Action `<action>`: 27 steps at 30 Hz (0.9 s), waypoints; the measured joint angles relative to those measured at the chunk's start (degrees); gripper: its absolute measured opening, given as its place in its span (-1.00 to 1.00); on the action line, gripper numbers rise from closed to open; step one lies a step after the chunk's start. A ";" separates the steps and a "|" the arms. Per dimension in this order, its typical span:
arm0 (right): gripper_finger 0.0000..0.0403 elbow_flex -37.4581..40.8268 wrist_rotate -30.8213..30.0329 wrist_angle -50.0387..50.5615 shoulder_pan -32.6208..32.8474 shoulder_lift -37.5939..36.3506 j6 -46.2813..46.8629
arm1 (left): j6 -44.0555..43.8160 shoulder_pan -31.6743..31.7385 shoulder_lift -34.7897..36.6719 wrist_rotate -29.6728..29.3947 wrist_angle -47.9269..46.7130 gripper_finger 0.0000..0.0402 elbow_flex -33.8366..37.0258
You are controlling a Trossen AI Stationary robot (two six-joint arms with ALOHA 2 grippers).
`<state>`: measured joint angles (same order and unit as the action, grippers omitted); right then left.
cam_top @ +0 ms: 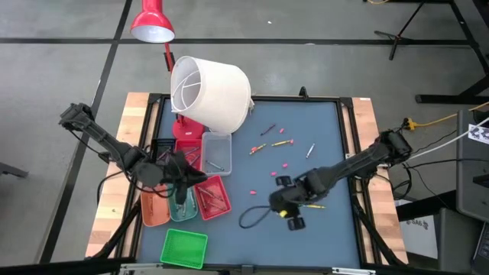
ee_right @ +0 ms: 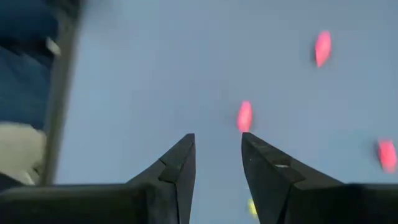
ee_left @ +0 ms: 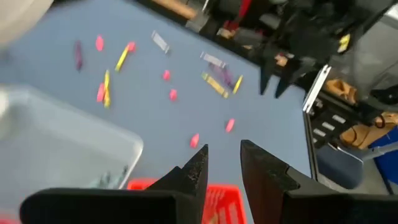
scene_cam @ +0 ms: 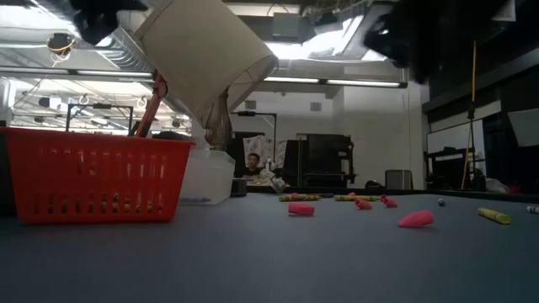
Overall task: Sort crayons
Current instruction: Put the violet crayon into the black bin
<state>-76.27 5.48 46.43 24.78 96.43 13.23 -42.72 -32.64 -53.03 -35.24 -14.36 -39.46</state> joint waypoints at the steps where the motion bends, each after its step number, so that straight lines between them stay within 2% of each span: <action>1: -0.37 0.00 -1.31 2.38 0.76 -0.37 0.58 | 2.40 0.00 -0.86 -0.29 2.28 -0.60 0.00; 5: -0.37 0.02 -6.68 12.16 3.63 -0.82 4.49 | 10.16 0.00 -5.87 -0.38 9.88 -0.60 0.00; 8: -0.37 1.57 -8.46 15.73 5.53 -0.88 6.50 | 12.23 0.00 -10.01 -0.37 14.42 -0.60 0.00; 13: -0.37 6.99 -6.51 16.27 7.68 -0.89 9.50 | 13.35 0.00 -16.83 -0.27 20.16 -0.60 0.00; 19: -0.37 13.81 -5.32 16.31 7.36 -1.88 12.62 | 13.30 0.00 -23.76 0.22 25.50 -0.60 0.00; 27: -0.37 22.81 -4.81 14.94 7.50 -5.54 17.32 | 13.27 0.00 -28.93 0.28 29.19 -0.60 0.01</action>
<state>-53.46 0.68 61.37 32.28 90.90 30.55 -29.45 -32.64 -81.96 -34.96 14.84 -39.45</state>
